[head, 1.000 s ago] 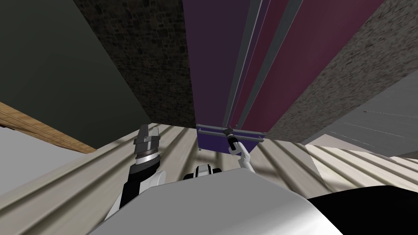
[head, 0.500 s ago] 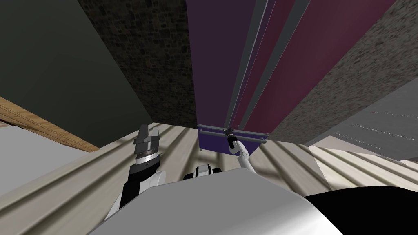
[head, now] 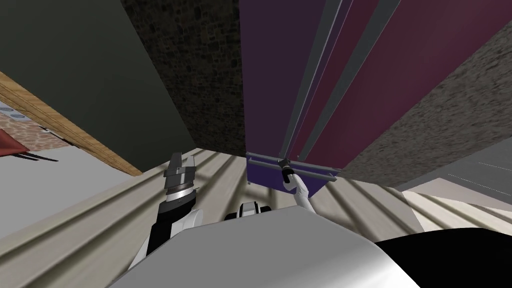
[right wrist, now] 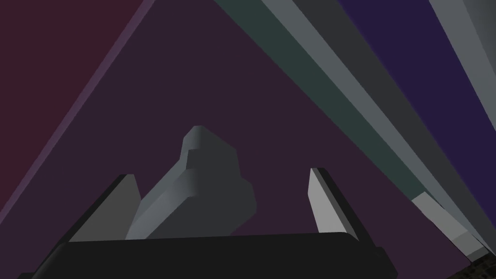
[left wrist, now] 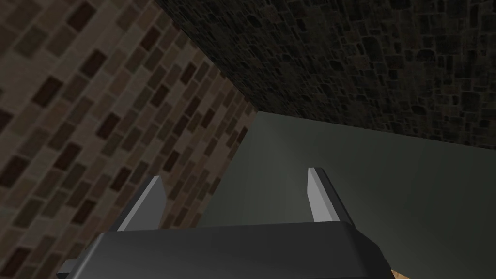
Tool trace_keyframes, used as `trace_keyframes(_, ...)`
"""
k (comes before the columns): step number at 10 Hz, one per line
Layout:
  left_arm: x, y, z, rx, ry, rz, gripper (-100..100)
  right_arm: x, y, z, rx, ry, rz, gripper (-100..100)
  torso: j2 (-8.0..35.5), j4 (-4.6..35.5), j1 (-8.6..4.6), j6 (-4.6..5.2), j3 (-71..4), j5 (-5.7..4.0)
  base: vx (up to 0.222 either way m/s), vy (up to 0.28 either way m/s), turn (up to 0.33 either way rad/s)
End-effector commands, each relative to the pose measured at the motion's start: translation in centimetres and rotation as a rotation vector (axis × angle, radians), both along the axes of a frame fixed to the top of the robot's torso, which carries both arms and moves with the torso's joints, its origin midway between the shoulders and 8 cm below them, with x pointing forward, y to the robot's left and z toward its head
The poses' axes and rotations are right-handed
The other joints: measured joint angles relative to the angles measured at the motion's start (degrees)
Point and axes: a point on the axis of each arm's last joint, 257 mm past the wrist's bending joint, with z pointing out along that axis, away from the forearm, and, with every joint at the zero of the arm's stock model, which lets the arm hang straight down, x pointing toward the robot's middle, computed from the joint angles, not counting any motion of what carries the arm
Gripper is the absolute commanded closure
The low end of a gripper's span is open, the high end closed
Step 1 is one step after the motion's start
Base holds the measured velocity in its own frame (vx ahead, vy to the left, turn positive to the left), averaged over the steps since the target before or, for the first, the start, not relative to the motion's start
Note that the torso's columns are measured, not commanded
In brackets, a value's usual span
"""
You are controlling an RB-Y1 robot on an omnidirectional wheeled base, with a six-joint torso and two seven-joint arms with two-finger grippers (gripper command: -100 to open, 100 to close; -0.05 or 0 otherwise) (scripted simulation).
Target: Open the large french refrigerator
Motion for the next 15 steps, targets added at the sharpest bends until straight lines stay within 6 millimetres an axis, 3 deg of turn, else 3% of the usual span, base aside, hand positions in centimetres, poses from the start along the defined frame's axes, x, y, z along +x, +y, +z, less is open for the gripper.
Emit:
trace_keyframes(1, 0.0, 0.0, 0.0, 0.0, 0.0, 0.0, 0, -2.6, -3.3, -1.1, 0.035, 0.003, -0.069, -100, -0.09, -0.09, 0.05, 0.01, -0.05, -0.03, -0.031, -0.015, 0.394)
trace_keyframes(3, 0.0, 0.0, 0.0, 0.0, 0.0, 0.0, 0, -3.3, -5.3, -0.8, 0.033, -0.003, -0.107, -100, -0.39, -0.12, 0.1, 0.05, -0.24, 0.02, -0.008, 0.003, 0.093)
trace_keyframes(4, 0.0, 0.0, 0.0, 0.0, 0.0, 0.0, 0, -5.6, -6.9, -1.8, 0.058, 0.004, -0.148, -100, -0.24, -0.07, 0.04, 0.21, -0.17, 0.05, 0.003, 0.006, 0.314)
trace_keyframes(6, 0.0, 0.0, 0.0, 0.0, 0.0, 0.0, 0, -8.7, -10.9, -1.6, 0.073, -0.012, -0.237, -100, -0.17, -0.07, -0.07, -0.11, -0.09, -0.08, -0.017, -0.006, 0.419)
trace_keyframes(8, 0.0, 0.0, 0.0, 0.0, 0.0, 0.0, 0, -10.5, -13.2, -1.9, 0.065, -0.003, -0.286, -100, -0.22, -0.08, 0.03, -0.04, -0.12, -0.03, -0.016, -0.006, 0.274)
trace_keyframes(10, 0.0, 0.0, 0.0, 0.0, 0.0, 0.0, 0, -14.7, -16.8, -2.2, 0.07, -0.002, -0.374, -100, -0.22, -0.1, -0.05, 0.01, -0.11, -0.09, -0.016, 0.002, 0.366)
trace_keyframes(11, 0.0, 0.0, 0.0, 0.0, 0.0, 0.0, 0, -14.7, -16.9, -2.1, 0.069, -0.003, -0.376, -100, -0.26, -0.03, -0.07, -0.11, -0.15, -0.01, -0.007, -0.002, 0.183)
trace_keyframes(13, 0.0, 0.0, 0.0, 0.0, 0.0, 0.0, 0, -19.3, -20.2, -2.1, 0.066, -0.003, -0.466, -100, -0.13, 0.01, -0.02, 0.05, -0.08, 0.04, -0.012, 0.0, 0.367)
trace_keyframes(14, 0.0, 0.0, 0.0, 0.0, 0.0, 0.0, 0, -19.4, -20.2, -2.2, 0.066, -0.002, -0.466, -100, -0.06, 0.07, 0.08, 0.0, -0.06, 0.13, -0.004, -0.007, 0.176)
trace_keyframes(15, 0.0, 0.0, 0.0, 0.0, 0.0, 0.0, 0, -22.2, -21.1, -2.7, 0.07, 0.007, -0.501, -100, -0.05, 0.04, 0.08, 0.16, -0.04, 0.11, -0.014, -0.005, 0.386)
